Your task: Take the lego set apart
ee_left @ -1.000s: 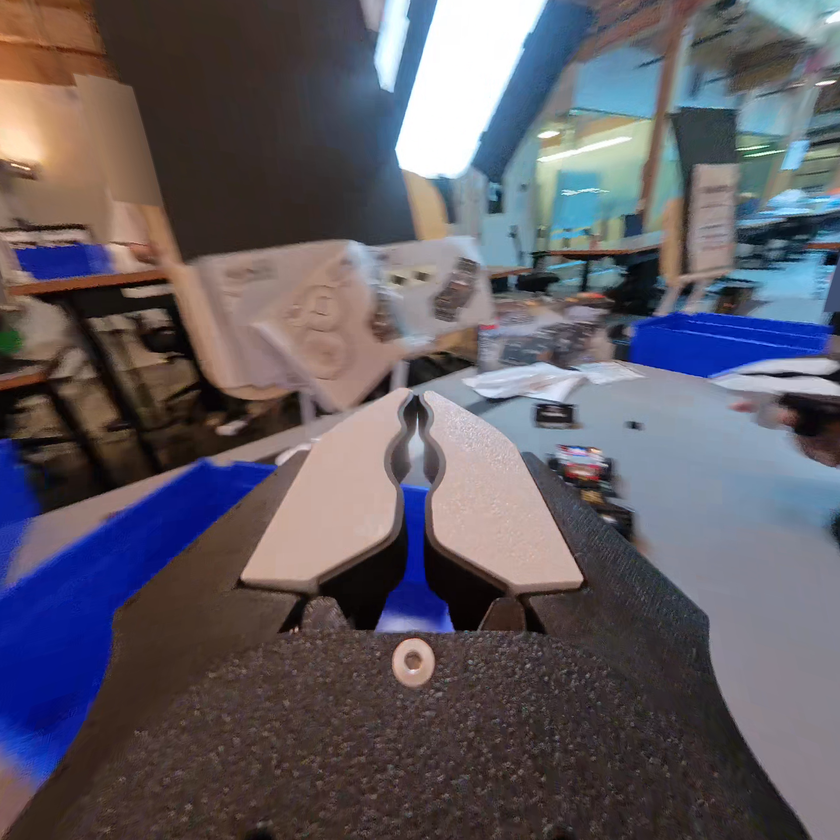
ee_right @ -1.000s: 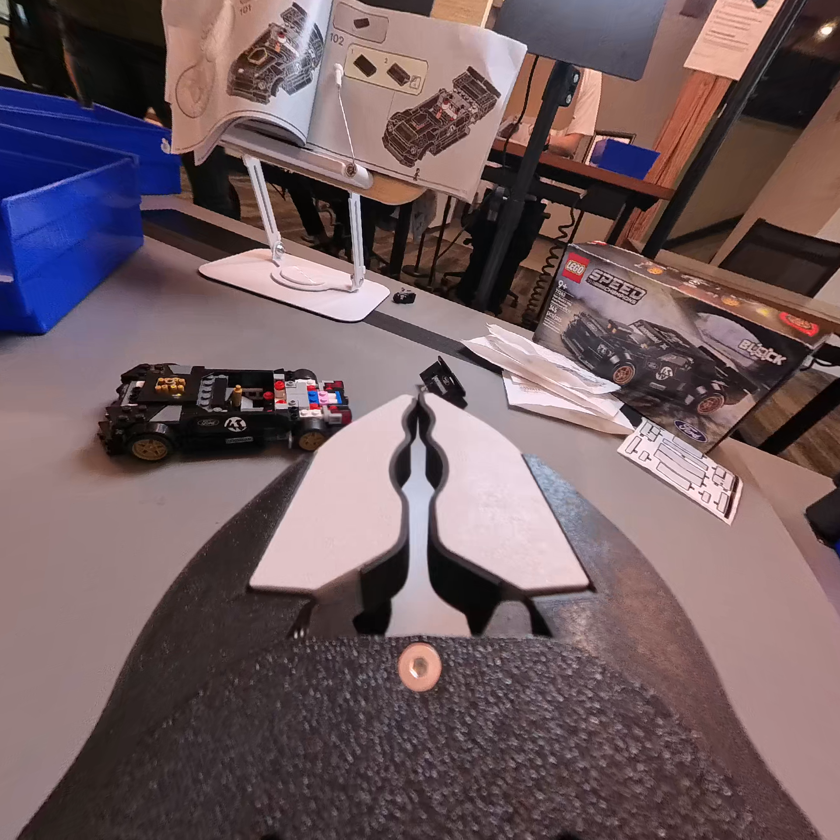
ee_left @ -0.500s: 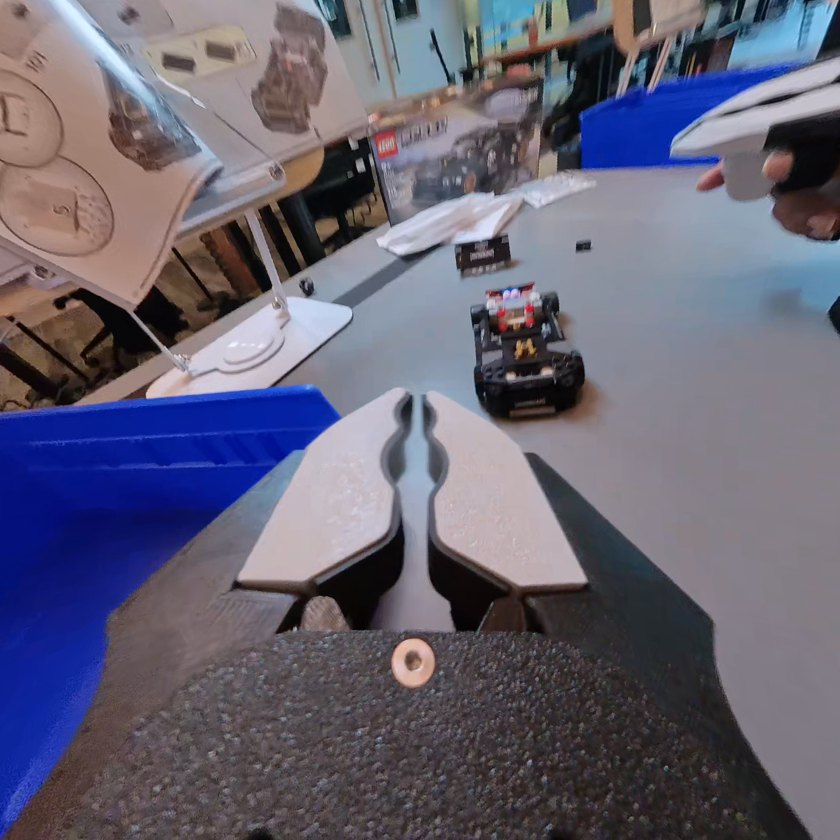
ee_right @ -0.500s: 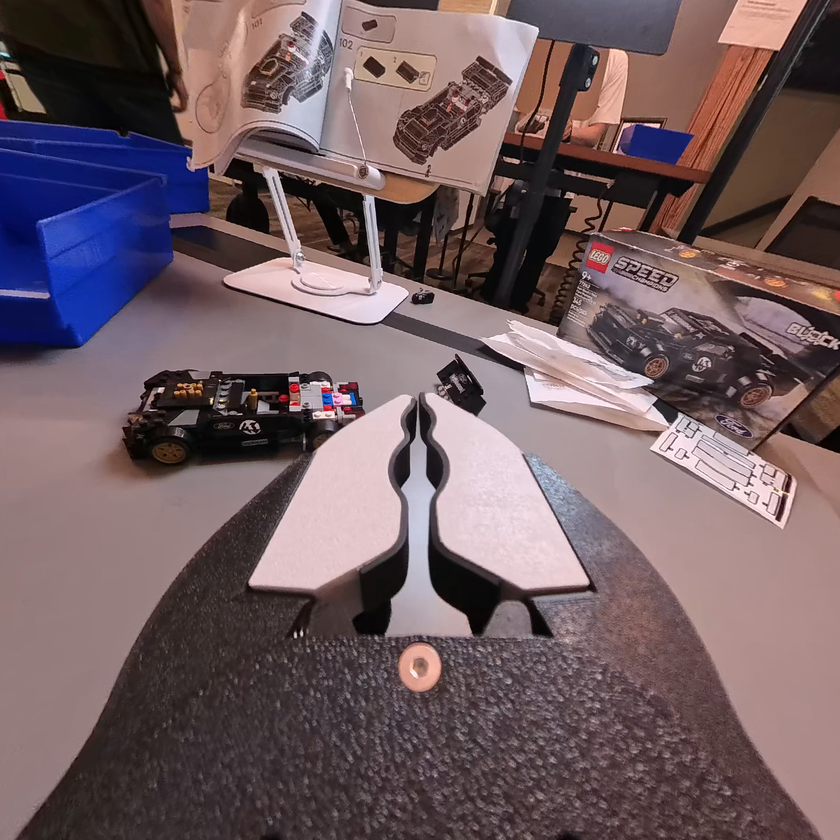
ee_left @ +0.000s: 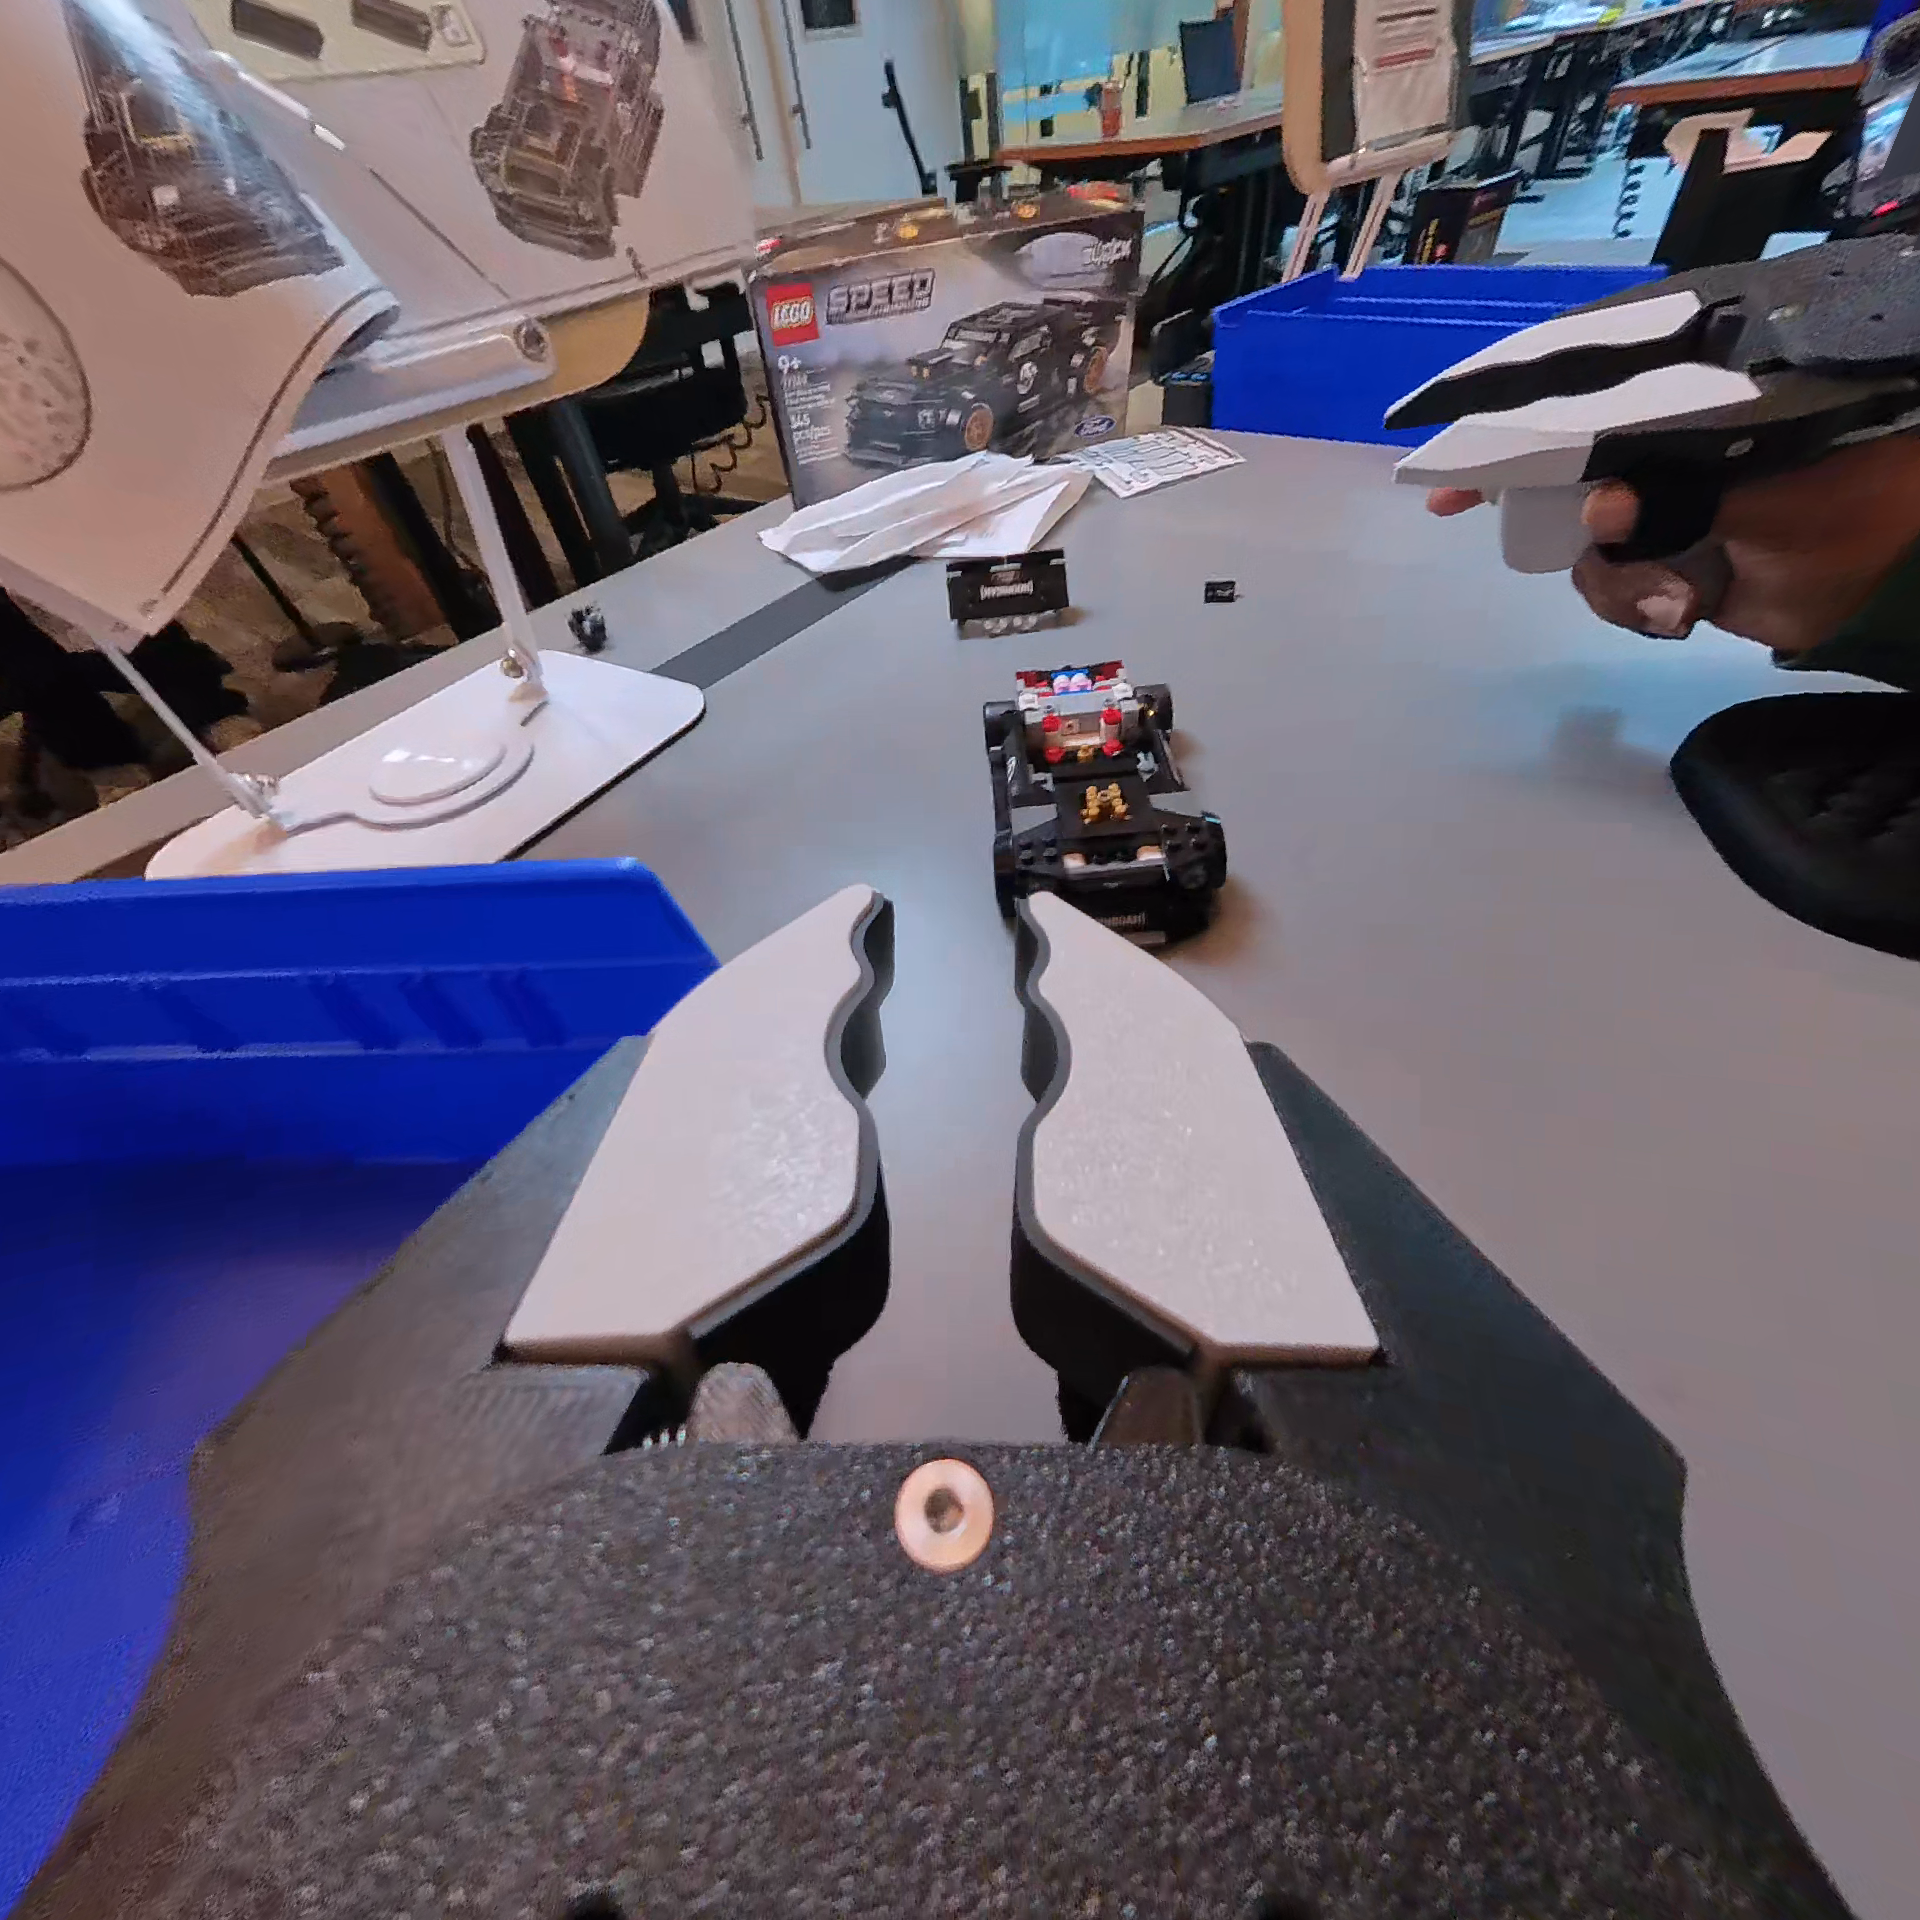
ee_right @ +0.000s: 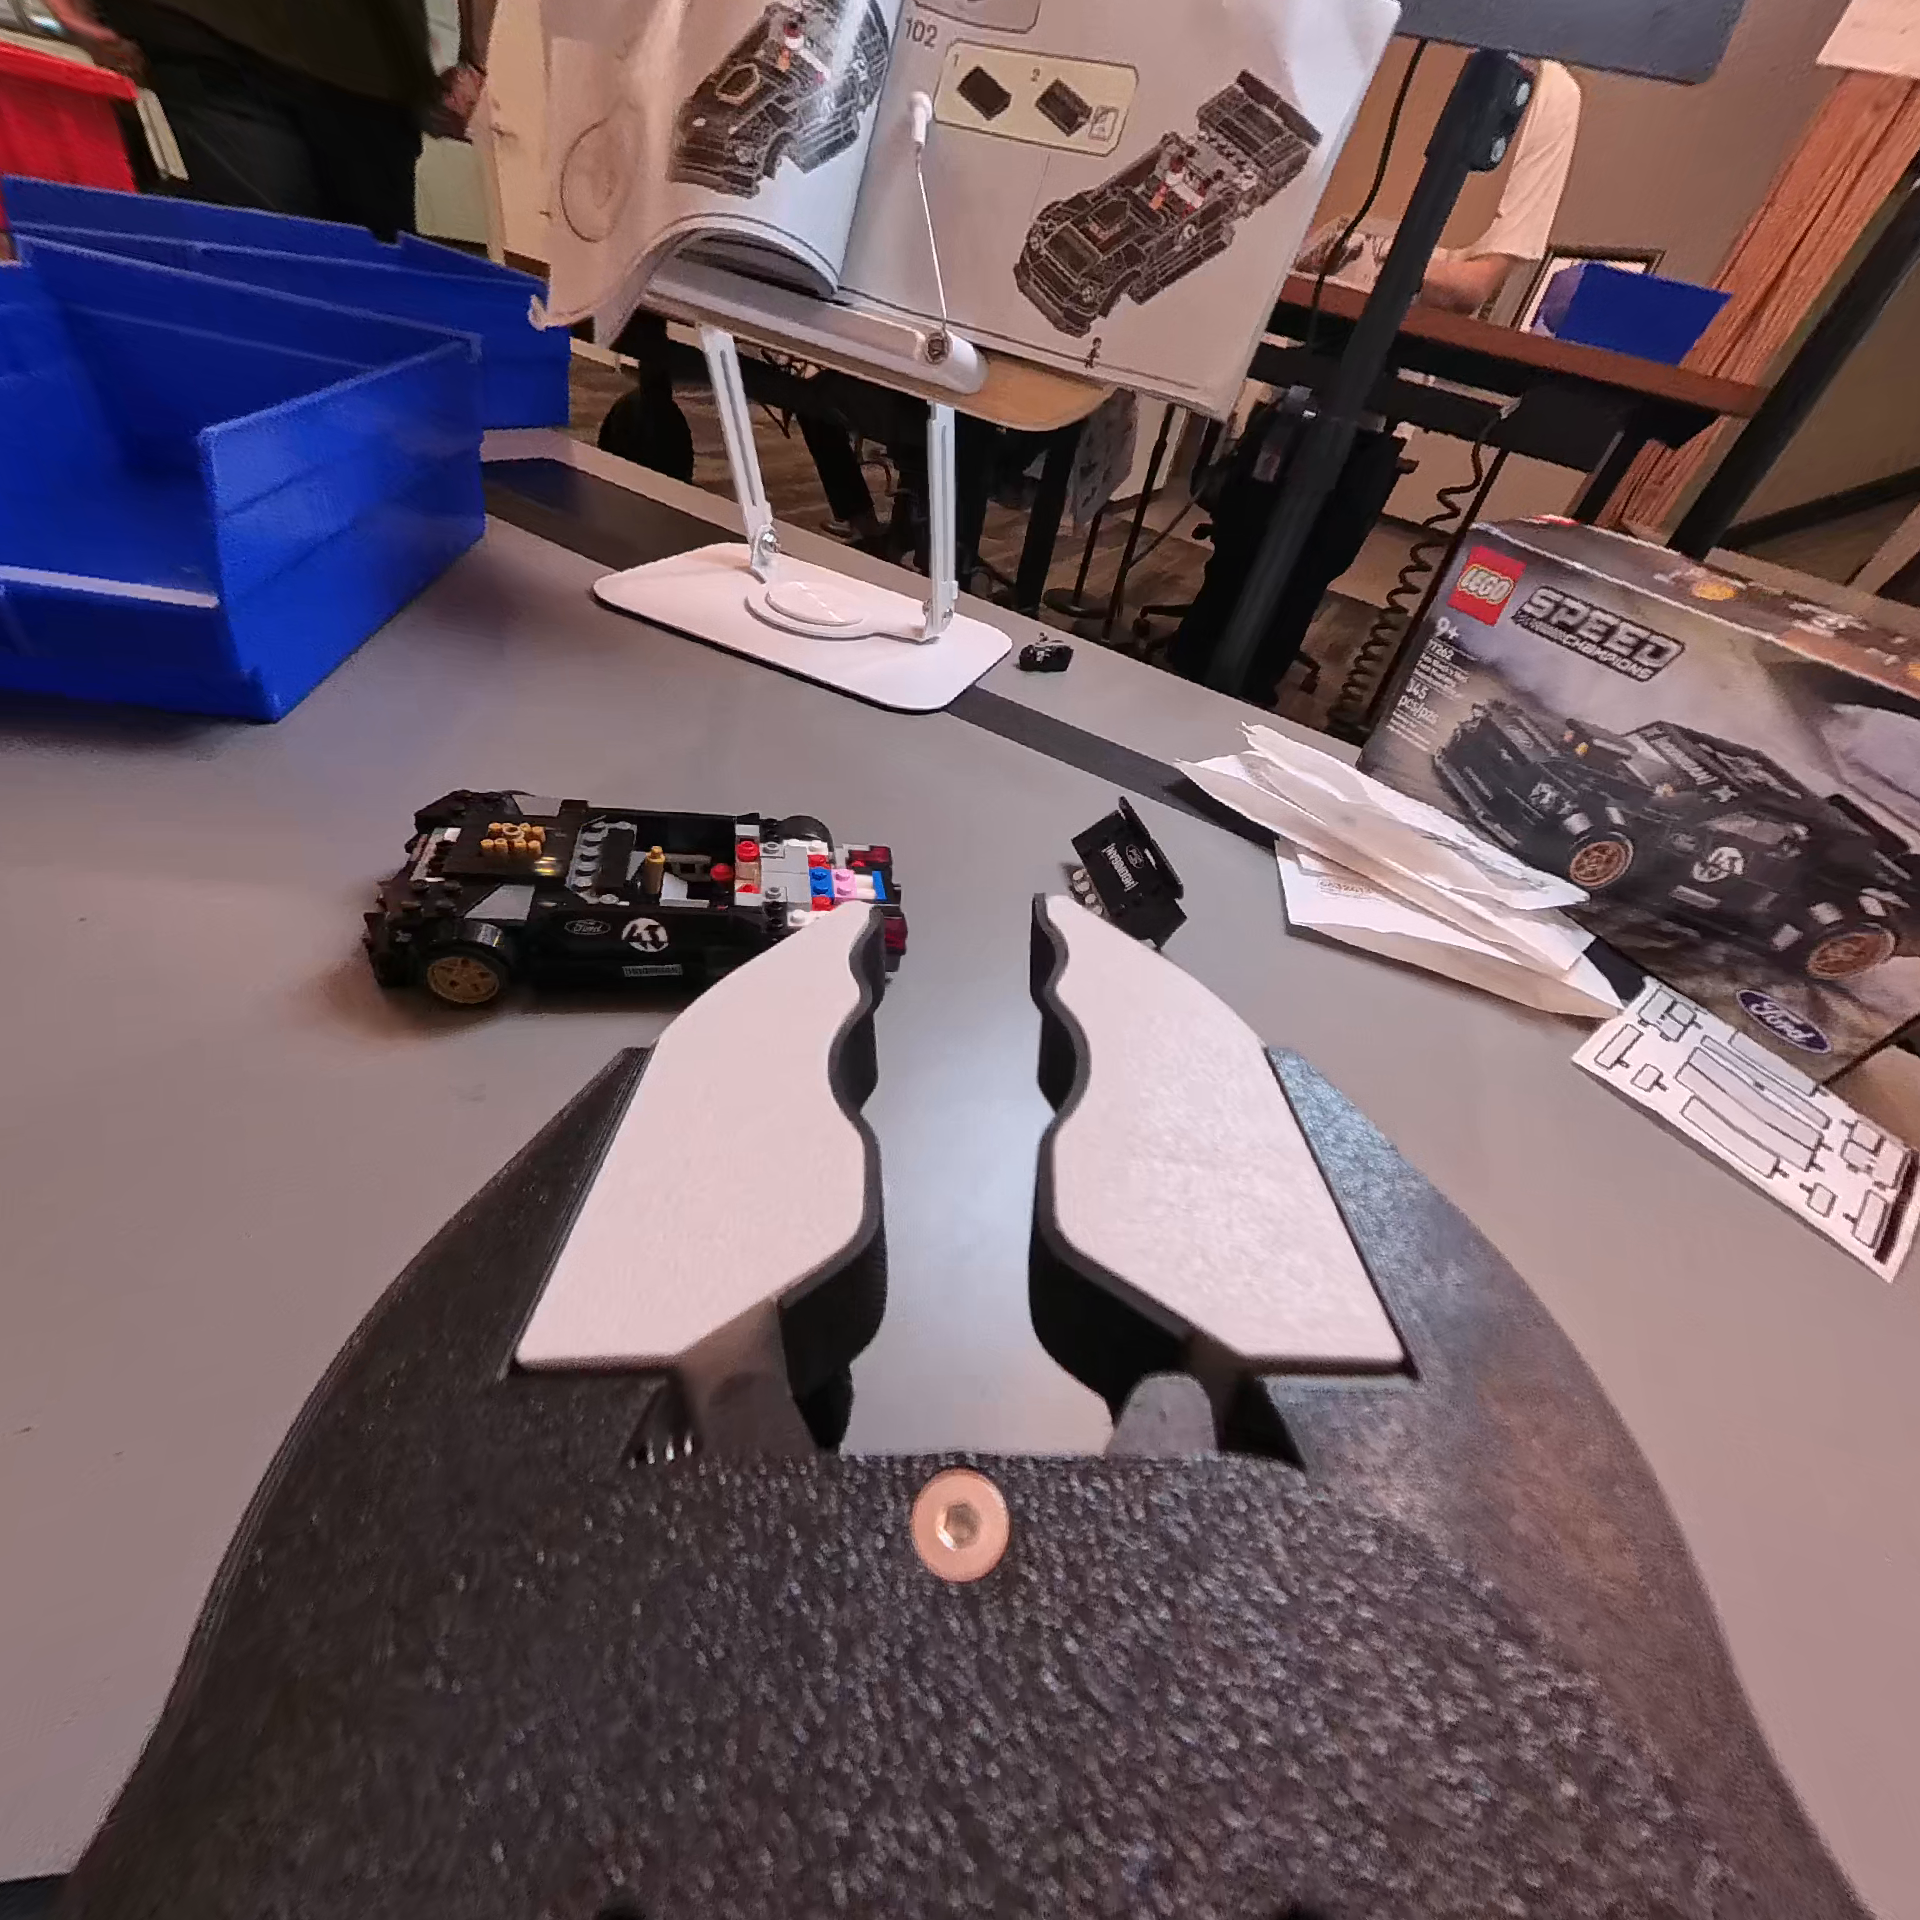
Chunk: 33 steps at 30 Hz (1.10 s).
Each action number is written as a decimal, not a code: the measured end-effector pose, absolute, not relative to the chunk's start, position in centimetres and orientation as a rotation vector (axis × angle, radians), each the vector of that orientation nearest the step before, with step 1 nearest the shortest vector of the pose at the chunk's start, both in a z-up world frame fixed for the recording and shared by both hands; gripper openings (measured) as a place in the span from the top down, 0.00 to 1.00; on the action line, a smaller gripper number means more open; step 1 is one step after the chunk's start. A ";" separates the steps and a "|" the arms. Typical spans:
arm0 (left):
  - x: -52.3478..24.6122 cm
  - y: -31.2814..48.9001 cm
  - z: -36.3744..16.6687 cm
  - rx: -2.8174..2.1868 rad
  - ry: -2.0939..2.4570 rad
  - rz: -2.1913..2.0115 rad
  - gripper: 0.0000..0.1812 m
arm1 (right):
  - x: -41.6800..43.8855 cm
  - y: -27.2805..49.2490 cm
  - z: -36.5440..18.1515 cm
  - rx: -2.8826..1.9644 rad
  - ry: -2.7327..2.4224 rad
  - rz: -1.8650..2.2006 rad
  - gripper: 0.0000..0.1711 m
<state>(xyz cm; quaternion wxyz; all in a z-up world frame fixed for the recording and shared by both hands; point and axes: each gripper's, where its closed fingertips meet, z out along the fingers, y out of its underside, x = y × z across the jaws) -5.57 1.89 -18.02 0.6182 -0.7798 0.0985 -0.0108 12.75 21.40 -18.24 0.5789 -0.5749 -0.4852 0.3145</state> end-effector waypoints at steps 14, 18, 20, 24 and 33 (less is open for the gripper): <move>-4.0 2.5 -15.6 -1.690 0.237 -0.061 0.88 | -0.9 17.4 -12.0 -0.847 -1.476 0.377 0.77; -6.5 2.7 -10.0 -1.641 0.208 0.028 0.90 | -9.9 21.3 -6.9 -0.876 -1.410 0.438 0.79; -8.9 3.8 -7.5 -1.725 0.181 0.028 0.84 | -13.9 24.3 -5.1 -0.919 -1.370 0.390 0.79; -17.0 8.2 -5.4 -1.856 0.032 0.007 0.75 | -19.6 28.9 -6.7 -1.090 -1.400 0.327 0.79; -25.1 17.0 -13.0 -1.976 -0.239 -0.309 0.68 | -16.3 33.1 -8.1 -1.278 -1.029 0.682 0.95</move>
